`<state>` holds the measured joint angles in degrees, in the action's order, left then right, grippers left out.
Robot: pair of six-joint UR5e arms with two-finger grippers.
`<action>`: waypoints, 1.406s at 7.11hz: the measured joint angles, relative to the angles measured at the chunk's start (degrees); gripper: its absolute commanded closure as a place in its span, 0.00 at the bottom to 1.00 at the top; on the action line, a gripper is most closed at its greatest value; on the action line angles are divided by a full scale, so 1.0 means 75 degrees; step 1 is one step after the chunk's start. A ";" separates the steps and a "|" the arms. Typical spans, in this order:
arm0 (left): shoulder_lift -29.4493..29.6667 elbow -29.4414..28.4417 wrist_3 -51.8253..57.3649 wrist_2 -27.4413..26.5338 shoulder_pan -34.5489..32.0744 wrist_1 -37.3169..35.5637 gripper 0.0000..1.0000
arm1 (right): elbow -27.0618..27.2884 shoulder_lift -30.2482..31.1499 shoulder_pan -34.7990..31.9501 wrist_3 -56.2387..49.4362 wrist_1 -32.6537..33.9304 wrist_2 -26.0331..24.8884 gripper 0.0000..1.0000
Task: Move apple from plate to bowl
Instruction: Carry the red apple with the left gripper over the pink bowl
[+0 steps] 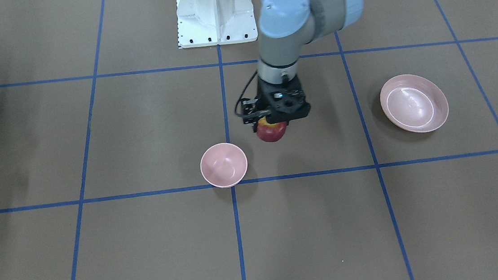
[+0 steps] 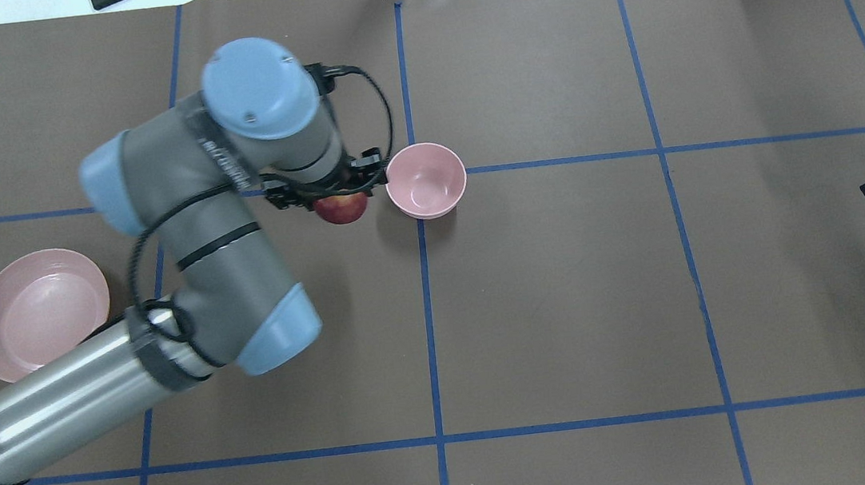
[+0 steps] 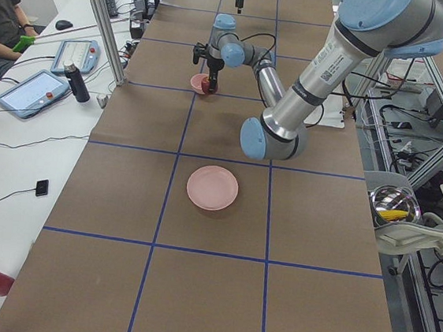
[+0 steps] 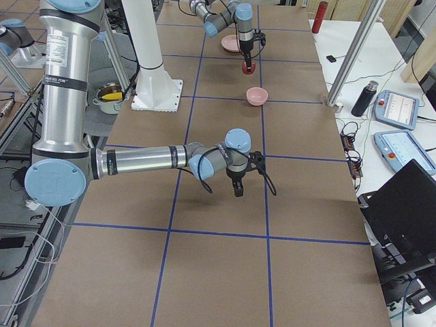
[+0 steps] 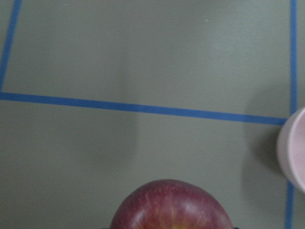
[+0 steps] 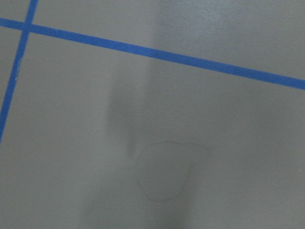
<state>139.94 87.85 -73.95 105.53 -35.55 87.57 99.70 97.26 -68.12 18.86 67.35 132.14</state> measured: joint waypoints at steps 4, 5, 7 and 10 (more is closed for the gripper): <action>0.1575 -0.2218 -0.0441 -0.0093 0.0129 0.0194 1.00 | -0.0107 0.0066 -0.0183 -0.0228 -0.0026 0.0034 0.00; 0.1782 -0.2602 -0.0654 -0.0091 0.0200 0.0421 1.00 | -0.0106 0.0073 -0.0184 -0.0229 -0.0027 0.0046 0.00; 0.1975 -0.3215 -0.0886 -0.0098 0.0266 0.0983 1.00 | -0.0110 0.0075 -0.0178 -0.0229 -0.0032 0.0053 0.00; 0.1954 -0.3393 -0.0911 -0.0204 0.0289 0.1212 0.69 | -0.0117 0.0095 -0.0179 -0.0229 -0.0032 0.0071 0.00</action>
<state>154.59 62.40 -80.78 104.00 -33.38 96.66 98.82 97.97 -69.46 17.14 67.11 132.67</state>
